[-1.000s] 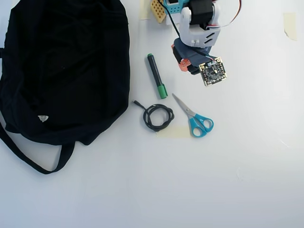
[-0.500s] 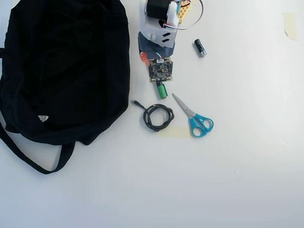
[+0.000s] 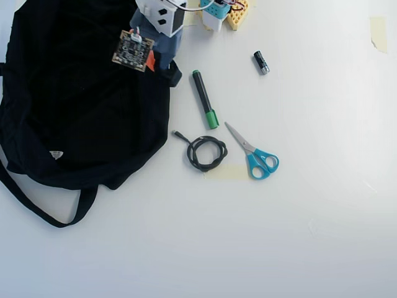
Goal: Put the bike light into the black bag
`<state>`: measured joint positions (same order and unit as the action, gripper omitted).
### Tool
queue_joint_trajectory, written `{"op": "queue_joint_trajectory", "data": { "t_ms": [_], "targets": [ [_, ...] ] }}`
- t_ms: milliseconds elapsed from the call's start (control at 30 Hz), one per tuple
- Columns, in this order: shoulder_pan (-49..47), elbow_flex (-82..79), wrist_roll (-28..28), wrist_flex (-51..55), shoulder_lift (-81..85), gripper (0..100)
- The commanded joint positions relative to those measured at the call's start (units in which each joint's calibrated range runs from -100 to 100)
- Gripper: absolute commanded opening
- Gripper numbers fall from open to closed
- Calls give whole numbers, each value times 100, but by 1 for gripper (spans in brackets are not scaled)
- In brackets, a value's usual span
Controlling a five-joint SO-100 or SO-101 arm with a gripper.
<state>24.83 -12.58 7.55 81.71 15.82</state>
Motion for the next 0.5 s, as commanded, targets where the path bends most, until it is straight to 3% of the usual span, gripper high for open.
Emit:
{"op": "queue_joint_trajectory", "data": {
  "t_ms": [0,233,467],
  "targets": [
    [441,270,-403,-264,178,2],
    [1458,189,-728,-1280,-5,2],
    [2977,881,-734,-2486,-2113,2]
  ]
}}
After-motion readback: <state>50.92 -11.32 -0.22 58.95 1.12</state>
